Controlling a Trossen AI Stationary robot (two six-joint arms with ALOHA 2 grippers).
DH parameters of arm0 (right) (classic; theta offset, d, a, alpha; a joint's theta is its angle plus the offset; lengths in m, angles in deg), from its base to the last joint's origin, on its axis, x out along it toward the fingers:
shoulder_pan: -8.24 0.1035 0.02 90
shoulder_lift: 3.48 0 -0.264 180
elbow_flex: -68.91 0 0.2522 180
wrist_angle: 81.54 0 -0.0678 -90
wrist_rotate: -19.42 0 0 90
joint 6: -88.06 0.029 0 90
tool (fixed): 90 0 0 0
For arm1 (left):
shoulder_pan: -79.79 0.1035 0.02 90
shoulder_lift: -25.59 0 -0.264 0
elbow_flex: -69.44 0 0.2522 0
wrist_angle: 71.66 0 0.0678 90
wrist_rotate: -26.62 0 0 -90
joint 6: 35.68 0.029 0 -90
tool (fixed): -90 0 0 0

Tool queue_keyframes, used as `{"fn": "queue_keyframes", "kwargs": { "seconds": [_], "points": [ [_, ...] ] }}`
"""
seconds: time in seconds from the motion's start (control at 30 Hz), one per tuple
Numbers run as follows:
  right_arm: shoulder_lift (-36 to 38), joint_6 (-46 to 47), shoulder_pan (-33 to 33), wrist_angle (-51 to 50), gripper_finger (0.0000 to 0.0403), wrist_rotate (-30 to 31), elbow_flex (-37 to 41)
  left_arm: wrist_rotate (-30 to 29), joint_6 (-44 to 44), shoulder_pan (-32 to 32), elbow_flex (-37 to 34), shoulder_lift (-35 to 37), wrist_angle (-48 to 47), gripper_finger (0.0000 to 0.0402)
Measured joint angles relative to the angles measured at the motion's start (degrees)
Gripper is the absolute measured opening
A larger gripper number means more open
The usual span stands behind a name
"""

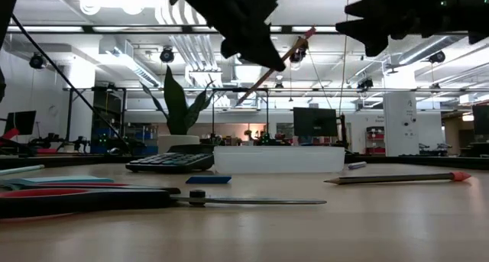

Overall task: Pack school essentials
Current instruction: Put the yellow pencil into the supplies box

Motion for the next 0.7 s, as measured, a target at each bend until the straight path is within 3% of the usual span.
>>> {"fn": "queue_keyframes", "kwargs": {
  "seconds": [0.17,0.27,0.7],
  "points": [
    [1.73,-0.7,0.0,-21.62,0.0226,0.05,-7.07,0.01,-2.48,1.05,0.0,0.51,-6.06,0.0004],
    [2.52,-0.46,0.02,-28.52,0.0226,0.69,-9.3,0.91,-4.16,1.95,0.12,0.25,-9.83,0.0004],
    [5.96,-2.36,0.02,-30.83,0.0226,0.92,-9.36,5.95,-6.47,3.91,3.65,0.17,-14.21,0.0004]
  ]
}}
